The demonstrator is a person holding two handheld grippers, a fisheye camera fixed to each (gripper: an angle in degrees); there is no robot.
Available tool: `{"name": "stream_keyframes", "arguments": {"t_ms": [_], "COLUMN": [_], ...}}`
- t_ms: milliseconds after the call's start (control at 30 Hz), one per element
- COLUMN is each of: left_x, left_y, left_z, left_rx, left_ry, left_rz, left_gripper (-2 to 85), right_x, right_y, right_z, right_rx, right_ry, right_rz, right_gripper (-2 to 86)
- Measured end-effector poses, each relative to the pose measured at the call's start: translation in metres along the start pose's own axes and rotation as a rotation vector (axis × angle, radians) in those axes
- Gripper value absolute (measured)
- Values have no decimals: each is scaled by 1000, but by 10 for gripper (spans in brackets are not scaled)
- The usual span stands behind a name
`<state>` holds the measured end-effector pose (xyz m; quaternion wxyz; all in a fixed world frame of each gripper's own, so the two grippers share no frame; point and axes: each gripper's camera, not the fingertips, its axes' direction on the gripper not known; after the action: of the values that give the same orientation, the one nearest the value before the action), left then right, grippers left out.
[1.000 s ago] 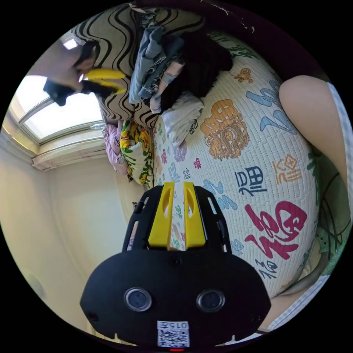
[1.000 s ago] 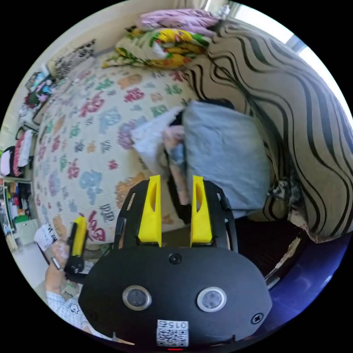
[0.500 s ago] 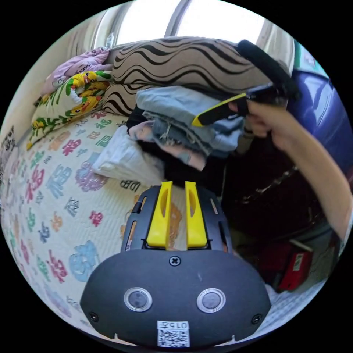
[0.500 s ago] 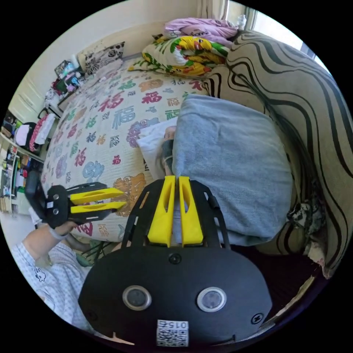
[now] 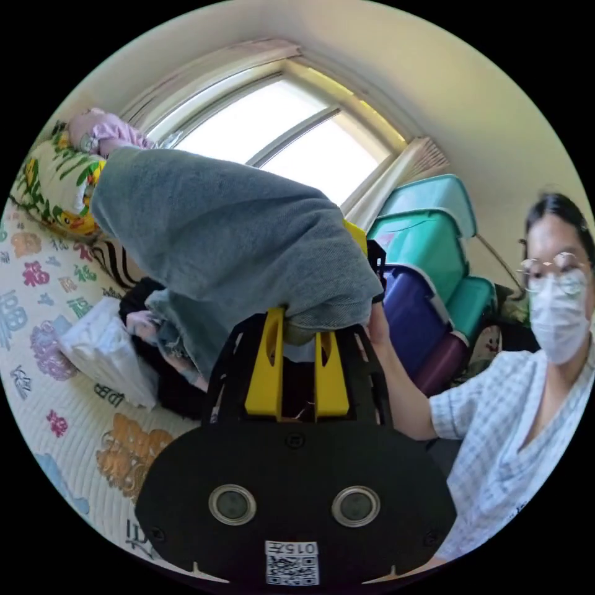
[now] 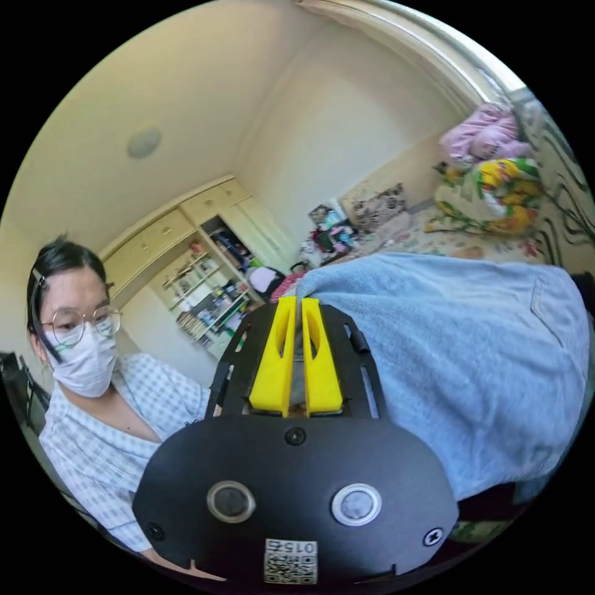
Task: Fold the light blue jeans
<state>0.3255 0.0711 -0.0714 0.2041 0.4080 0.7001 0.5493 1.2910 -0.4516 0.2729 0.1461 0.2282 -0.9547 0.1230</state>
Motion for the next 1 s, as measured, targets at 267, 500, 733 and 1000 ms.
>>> {"name": "stream_keyframes", "arguments": {"t_ms": [267,500,733,1000], "left_x": [100,120,105,96], "left_y": [62,140,103,65], "left_z": [-244,-327,-235,-84], "left_rx": [-58,-58,-298,-582], "left_ry": [-745,-963,-899,-893], "left_rz": [-111,-484,-346,-42], "left_gripper": [48,45,103,88], "right_x": [-29,51,155,245], "right_y": [46,149,207,226], "right_z": [183,180,55,52], "right_rx": [-283,-315,-87,-111], "right_ry": [-344,-192,371,248], "right_rz": [49,381,736,958], "right_gripper": [8,50,114,105]}}
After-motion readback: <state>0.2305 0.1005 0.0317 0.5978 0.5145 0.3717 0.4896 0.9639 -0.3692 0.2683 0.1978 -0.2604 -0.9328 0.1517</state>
